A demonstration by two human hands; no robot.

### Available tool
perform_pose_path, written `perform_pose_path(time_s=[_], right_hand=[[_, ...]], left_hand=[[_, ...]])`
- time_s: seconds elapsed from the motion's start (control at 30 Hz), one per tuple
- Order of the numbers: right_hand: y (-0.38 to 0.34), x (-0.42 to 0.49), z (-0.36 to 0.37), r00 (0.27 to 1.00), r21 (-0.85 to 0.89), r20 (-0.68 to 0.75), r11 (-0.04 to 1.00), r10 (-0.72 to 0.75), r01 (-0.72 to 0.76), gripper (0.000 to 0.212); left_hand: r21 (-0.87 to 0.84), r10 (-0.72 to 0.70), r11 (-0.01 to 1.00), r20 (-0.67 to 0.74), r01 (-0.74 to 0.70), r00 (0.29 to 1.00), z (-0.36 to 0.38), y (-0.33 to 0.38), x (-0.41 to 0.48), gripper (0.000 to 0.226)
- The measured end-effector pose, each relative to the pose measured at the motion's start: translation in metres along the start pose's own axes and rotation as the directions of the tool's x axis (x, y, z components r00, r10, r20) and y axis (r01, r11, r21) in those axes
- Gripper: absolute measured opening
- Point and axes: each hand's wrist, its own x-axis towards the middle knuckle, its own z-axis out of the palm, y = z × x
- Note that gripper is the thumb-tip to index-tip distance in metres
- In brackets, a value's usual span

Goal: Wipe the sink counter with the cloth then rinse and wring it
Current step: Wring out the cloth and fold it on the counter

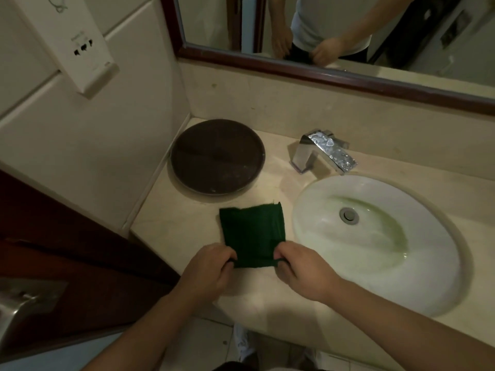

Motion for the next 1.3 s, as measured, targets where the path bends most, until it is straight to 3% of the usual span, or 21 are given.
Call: perform_pose_path(time_s=[0.1, 0.27, 0.4, 0.5, 0.63, 0.8, 0.87, 1.03, 1.2, 1.3], right_hand=[[-0.008, -0.003, -0.012, 0.999, 0.085, 0.054, 0.996, -0.003, -0.001, 0.008], [-0.009, 0.047, -0.031, 0.99, 0.124, -0.03, 0.984, 0.136, -0.131, 0.012], [-0.001, 0.085, -0.031, 0.976, 0.082, -0.016, 0.974, 0.215, -0.213, 0.014], [0.001, 0.097, -0.023, 0.967, -0.04, 0.051, 0.968, 0.251, -0.249, 0.029], [0.002, 0.105, -0.018, 0.96, -0.243, 0.129, 0.946, 0.25, -0.214, 0.051], [0.002, 0.105, -0.022, 0.945, -0.348, 0.239, 0.928, 0.223, -0.131, 0.04], [0.001, 0.101, -0.024, 0.943, -0.283, 0.262, 0.951, 0.205, -0.128, 0.035], [0.002, 0.093, -0.037, 0.913, -0.011, 0.318, 0.964, 0.254, -0.264, 0.034], [-0.002, 0.107, -0.059, 0.934, 0.258, 0.256, 0.914, 0.249, -0.314, 0.032], [-0.014, 0.127, -0.076, 0.933, 0.441, 0.214, 0.824, 0.288, -0.355, 0.029]], left_hand=[[-0.126, -0.089, 0.988, -0.015, 0.086, 0.996, -0.009, 0.009, -0.004, 0.013], [-0.273, -0.311, 0.918, -0.045, 0.287, 0.949, -0.021, 0.011, 0.037, 0.012], [-0.164, -0.453, 0.884, -0.068, 0.438, 0.889, -0.023, 0.002, 0.059, 0.008], [-0.024, -0.437, 0.899, -0.127, 0.438, 0.89, -0.017, 0.0, 0.065, 0.022], [0.231, -0.385, 0.898, 0.006, 0.373, 0.923, -0.009, 0.001, 0.073, 0.051], [0.226, -0.402, 0.904, 0.168, 0.362, 0.9, -0.015, 0.005, 0.078, 0.032], [0.124, -0.401, 0.915, 0.199, 0.383, 0.894, -0.017, 0.009, 0.076, 0.021], [-0.228, -0.448, 0.841, 0.217, 0.491, 0.868, -0.028, 0.021, 0.066, 0.021], [-0.623, -0.55, 0.613, 0.104, 0.485, 0.829, -0.051, 0.019, 0.068, 0.025], [-0.735, -0.637, 0.534, -0.023, 0.419, 0.771, -0.073, 0.012, 0.089, 0.031]])
